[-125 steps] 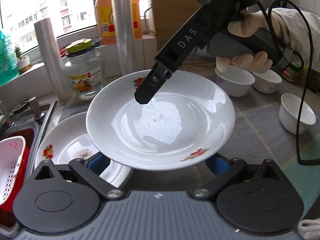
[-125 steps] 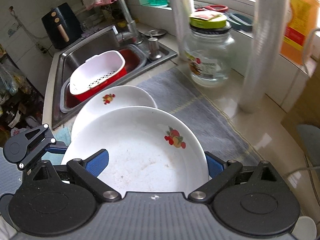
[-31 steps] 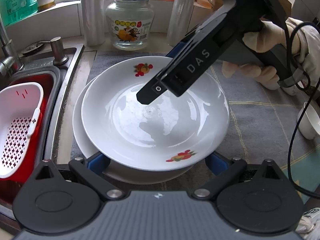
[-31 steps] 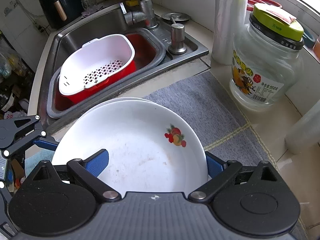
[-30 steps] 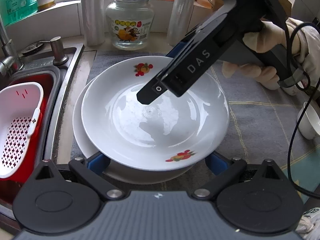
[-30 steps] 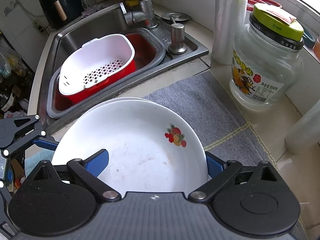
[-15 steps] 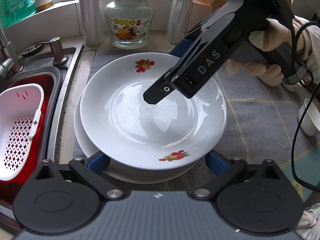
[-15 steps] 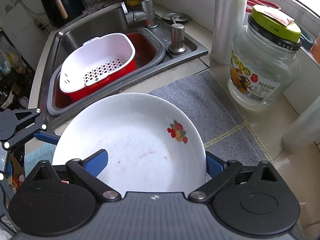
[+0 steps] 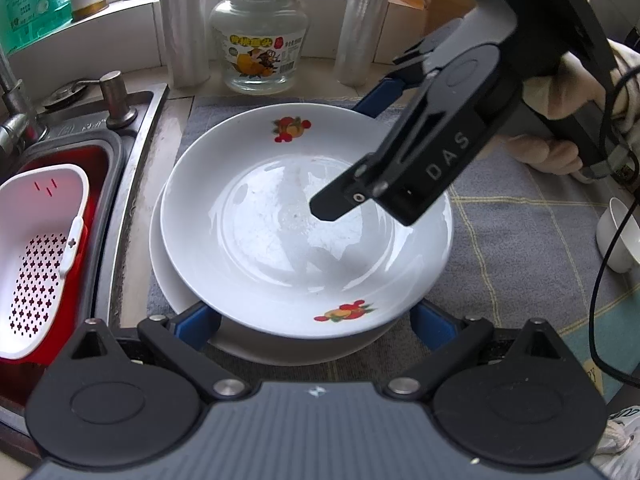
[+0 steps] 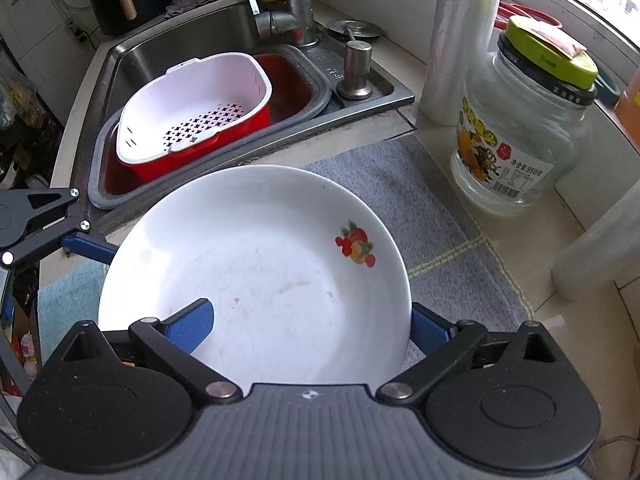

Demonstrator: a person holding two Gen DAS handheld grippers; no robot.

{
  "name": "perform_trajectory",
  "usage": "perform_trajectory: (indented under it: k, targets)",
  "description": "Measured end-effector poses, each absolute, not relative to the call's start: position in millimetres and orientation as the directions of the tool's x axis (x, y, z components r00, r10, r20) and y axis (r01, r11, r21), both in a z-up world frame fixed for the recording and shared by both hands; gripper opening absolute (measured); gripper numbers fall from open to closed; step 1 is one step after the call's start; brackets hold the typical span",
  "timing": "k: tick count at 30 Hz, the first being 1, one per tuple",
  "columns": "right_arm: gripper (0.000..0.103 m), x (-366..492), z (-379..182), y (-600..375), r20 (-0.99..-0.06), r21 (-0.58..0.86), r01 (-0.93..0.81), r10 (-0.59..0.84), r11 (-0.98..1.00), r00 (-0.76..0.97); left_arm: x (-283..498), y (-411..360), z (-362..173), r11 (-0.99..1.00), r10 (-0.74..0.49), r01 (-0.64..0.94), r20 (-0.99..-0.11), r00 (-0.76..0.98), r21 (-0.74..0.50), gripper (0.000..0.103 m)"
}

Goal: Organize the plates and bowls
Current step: 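Lower the held plate onto the plate stack with the right tool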

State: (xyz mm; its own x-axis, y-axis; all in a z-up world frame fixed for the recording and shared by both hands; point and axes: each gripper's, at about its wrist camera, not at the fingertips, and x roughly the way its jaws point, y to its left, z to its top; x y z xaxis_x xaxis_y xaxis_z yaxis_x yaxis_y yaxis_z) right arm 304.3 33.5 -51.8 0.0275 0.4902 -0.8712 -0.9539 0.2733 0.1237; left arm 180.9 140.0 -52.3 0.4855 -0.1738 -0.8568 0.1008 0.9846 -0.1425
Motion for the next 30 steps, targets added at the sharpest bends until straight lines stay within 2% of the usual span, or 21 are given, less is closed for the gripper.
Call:
perform_trajectory:
  k: [17, 21, 30]
  targets:
    - [0.103, 298, -53, 28, -0.866, 0.106, -0.952, 0.498, 0.286, 0.053, 190, 144, -54, 0.974, -0.225, 0.114, -0.875, 0.429, -0.194, 0.100]
    - [0.103, 298, -53, 27, -0.863, 0.109, -0.951, 0.502, 0.288, 0.052, 194, 151, -56, 0.966, -0.256, 0.081, -0.870, 0.421, -0.245, 0.100]
    - [0.103, 299, -54, 23, -0.858, 0.135, -0.946, 0.513, 0.296, 0.038, 194, 154, -56, 0.963, -0.260, 0.051, -0.863, 0.433, -0.264, 0.100]
